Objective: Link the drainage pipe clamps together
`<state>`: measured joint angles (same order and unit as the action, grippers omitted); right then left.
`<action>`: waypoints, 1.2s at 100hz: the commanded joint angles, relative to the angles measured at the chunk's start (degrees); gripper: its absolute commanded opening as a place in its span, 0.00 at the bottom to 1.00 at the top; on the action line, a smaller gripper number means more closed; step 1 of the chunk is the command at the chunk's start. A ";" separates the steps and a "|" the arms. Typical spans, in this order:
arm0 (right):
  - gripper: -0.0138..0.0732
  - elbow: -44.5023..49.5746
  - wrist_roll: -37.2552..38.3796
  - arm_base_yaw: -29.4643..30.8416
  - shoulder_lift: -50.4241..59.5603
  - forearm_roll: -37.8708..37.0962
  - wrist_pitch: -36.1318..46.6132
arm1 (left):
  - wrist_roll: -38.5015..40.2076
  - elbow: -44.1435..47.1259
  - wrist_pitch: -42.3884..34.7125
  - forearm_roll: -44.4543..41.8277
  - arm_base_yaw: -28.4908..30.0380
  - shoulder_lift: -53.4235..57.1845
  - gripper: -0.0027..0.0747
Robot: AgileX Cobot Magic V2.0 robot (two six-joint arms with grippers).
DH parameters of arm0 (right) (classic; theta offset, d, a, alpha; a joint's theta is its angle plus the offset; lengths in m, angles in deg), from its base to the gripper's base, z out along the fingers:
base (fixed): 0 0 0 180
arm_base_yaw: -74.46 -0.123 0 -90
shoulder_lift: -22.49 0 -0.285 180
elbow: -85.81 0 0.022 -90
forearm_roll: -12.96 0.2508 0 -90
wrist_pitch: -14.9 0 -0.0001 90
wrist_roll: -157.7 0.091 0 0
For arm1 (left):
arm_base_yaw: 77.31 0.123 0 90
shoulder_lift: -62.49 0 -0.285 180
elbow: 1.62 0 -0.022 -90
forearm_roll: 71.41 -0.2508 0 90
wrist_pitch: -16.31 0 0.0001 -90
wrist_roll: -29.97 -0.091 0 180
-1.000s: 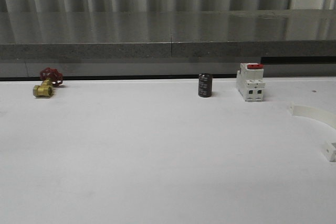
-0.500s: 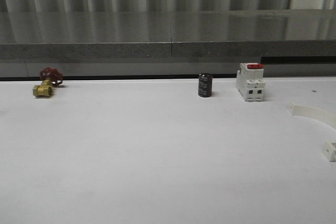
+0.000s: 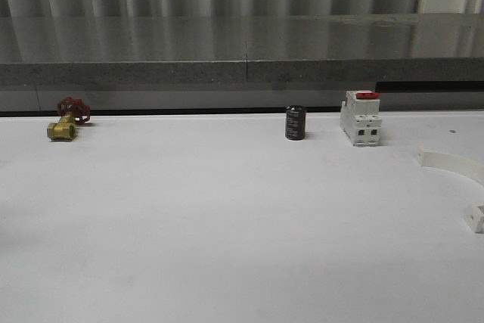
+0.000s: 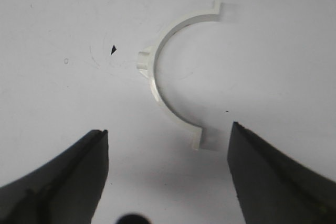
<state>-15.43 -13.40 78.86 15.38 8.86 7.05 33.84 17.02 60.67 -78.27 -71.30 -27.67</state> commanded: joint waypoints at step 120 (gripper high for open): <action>0.08 -0.95 -0.22 0.08 0.82 -0.20 4.57 | 0.18 -20.56 -0.59 3.00 2.45 -29.62 0.11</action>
<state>-15.43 -13.40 78.86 15.38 8.86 7.05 33.84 -1.87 61.50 -75.66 -68.25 -61.17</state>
